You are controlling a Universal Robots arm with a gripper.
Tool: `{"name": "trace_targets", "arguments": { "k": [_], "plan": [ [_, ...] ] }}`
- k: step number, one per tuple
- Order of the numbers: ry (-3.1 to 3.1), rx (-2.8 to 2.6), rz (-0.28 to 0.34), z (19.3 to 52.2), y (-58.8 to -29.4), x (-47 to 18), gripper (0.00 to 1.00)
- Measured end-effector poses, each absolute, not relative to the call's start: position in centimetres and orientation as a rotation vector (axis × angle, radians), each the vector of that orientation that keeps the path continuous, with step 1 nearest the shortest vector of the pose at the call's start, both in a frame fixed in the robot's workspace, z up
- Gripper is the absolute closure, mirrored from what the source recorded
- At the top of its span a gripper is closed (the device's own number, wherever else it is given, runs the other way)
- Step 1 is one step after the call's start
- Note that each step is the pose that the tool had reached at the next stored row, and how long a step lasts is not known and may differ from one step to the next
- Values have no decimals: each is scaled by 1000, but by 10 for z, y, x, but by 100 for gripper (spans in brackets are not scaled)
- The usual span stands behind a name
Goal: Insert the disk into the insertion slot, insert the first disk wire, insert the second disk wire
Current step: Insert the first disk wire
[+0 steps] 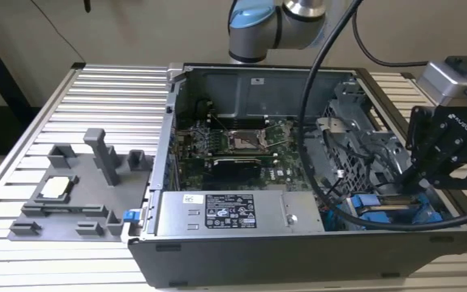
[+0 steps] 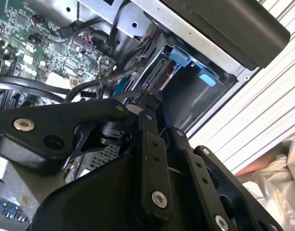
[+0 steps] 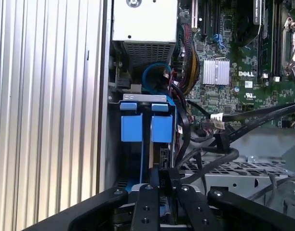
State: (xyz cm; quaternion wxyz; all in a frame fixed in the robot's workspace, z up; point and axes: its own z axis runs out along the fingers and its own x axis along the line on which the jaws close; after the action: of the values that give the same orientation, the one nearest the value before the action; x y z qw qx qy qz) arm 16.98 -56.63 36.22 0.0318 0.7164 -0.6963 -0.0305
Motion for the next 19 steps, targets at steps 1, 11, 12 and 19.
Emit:
{"name": "trace_targets", "arguments": {
  "k": [1,11,12,19],
  "plan": [
    [-2141,2203,-100,361,-566,171,81],
    [-2135,2198,-137,356,-567,180,81],
    [-2135,2198,-137,356,-567,180,81],
    [-2136,2200,-140,356,-567,181,81]
  ]
}}
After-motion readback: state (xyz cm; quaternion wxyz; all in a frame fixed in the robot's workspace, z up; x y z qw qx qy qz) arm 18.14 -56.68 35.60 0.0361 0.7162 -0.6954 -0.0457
